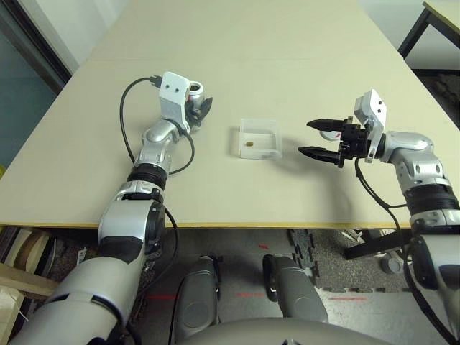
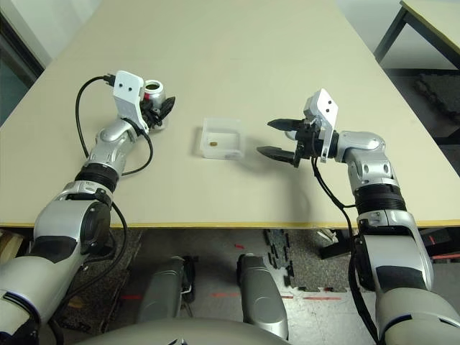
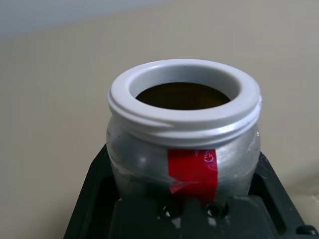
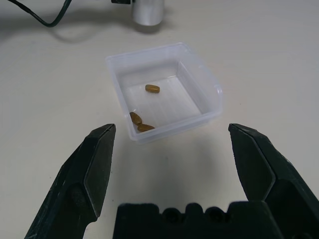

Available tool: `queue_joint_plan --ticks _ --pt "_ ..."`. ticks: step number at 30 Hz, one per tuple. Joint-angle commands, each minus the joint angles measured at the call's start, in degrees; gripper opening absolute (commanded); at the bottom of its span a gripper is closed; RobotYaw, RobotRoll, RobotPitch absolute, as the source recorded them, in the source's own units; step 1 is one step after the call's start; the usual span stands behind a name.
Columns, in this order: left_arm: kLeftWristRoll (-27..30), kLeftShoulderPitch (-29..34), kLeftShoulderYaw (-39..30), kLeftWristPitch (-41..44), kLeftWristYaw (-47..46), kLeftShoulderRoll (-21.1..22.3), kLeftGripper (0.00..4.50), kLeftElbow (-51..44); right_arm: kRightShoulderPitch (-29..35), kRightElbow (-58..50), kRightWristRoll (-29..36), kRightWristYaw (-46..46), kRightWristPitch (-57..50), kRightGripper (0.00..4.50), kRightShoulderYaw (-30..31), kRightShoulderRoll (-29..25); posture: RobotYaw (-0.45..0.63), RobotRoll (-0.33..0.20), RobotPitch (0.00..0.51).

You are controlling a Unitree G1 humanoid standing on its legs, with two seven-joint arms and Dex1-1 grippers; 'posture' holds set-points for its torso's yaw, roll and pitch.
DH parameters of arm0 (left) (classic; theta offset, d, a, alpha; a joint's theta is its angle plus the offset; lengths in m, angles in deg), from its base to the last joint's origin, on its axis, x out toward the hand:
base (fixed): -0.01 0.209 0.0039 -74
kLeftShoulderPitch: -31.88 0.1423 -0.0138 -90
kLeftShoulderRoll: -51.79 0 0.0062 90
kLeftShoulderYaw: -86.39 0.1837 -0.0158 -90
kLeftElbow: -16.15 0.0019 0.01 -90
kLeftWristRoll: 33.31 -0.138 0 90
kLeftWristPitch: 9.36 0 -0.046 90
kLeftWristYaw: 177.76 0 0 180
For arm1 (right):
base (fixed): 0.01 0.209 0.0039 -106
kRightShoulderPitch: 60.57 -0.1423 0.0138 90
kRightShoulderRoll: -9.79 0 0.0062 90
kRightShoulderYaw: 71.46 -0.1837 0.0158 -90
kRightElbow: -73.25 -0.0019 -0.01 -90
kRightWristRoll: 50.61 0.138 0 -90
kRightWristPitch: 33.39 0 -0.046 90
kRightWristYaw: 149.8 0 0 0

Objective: Pour the medicine from the bottle into the box.

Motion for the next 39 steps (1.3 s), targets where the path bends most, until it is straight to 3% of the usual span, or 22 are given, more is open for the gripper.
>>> queue_joint_plan --ticks 1,21,26,39 --pt "0.8 1.4 -0.8 -3.5 -0.5 -0.6 2.65 2.5 -0.3 0.1 -0.2 0.2 0.2 4.5 0.2 -0.5 -0.07 0.0 0.137" --pt "1.1 2.9 -1.6 -0.5 -2.5 -1.6 2.65 5.0 -0.5 -0.4 -0.3 -0.1 -0.2 4.5 0.5 -0.4 -0.07 0.0 0.144" --pt "1.4 4.1 -1.7 -0.2 -2.5 -1.9 4.43 4.2 -0.7 0.1 -0.4 -0.1 0.0 4.5 0.5 -0.3 -0.06 0.0 0.138" --pt "3.2 7.7 -2.2 0.3 -2.1 -2.4 4.48 -0.7 -2.3 2.1 -0.7 0.1 0.9 4.5 1.0 0.4 -0.04 0.0 0.14"
